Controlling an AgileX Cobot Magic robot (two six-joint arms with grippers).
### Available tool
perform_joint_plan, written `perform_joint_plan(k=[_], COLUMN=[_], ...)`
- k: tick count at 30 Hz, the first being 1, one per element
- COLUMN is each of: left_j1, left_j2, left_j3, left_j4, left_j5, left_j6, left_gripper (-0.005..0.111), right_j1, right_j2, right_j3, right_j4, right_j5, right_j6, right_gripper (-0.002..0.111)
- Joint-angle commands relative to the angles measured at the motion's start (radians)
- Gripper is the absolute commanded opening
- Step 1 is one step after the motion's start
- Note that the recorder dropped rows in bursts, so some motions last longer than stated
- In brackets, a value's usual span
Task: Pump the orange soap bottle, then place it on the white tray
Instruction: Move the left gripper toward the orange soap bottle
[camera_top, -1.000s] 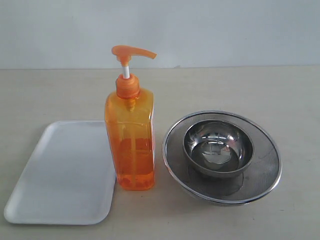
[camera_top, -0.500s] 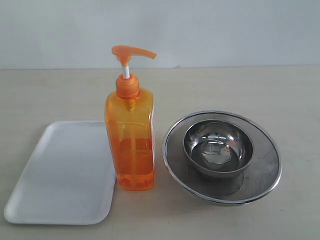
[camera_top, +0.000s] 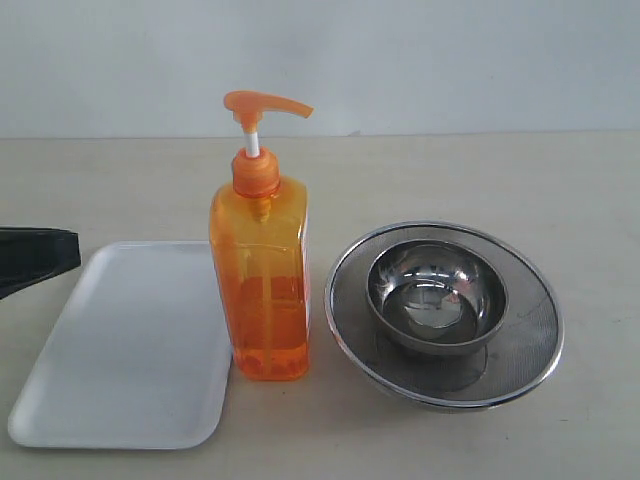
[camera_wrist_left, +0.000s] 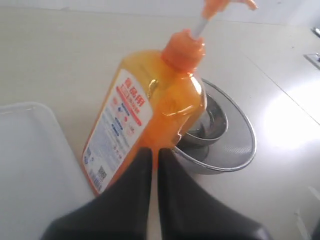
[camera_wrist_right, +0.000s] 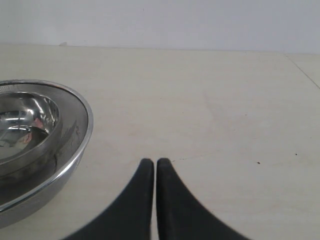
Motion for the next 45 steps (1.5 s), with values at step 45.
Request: perform_joint_plan(k=[45], left_j1=[-0.334], left_j2=[0.009], left_j3=[-0.495], left_j4=[-0.056], left_j5=[-0.498], left_j6=[0.136], left_gripper=[0.005], right_j1=[-0.003], right_j2=[-0.004], right_j3=[0.0], right_j4=[-0.006], right_j5=[-0.012], right_j6=[0.0], right_gripper=[0.0])
